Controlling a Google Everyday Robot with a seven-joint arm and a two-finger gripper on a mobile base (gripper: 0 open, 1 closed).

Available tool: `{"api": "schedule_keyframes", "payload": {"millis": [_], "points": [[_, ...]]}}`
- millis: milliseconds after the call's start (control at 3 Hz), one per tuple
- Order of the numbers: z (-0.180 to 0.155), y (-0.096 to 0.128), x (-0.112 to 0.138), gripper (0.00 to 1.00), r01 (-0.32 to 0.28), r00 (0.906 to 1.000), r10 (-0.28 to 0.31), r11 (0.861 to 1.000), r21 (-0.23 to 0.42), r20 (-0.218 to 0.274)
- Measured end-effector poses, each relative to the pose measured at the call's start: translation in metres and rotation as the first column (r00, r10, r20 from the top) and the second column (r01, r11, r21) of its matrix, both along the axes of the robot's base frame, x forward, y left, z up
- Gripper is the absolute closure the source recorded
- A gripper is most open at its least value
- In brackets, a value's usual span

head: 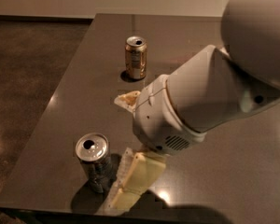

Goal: Move redbull can near orange can

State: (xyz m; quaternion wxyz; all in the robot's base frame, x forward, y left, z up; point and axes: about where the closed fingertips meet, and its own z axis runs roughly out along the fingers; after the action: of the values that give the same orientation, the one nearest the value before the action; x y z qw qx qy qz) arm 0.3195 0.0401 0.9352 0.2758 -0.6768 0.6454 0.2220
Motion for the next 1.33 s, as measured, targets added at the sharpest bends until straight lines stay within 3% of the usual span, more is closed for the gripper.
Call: {"api": "schedule_keyframes", "payload": {"millis": [667,1333], "points": [[-0.011,0.038,-0.006,0.0,0.009,0.9999,-0.009,1.0,0.002,-0.005],[-0.022,0.045,0.005,0.42,0.035,0.9991,-0.034,0.999,0.013,-0.026]]}}
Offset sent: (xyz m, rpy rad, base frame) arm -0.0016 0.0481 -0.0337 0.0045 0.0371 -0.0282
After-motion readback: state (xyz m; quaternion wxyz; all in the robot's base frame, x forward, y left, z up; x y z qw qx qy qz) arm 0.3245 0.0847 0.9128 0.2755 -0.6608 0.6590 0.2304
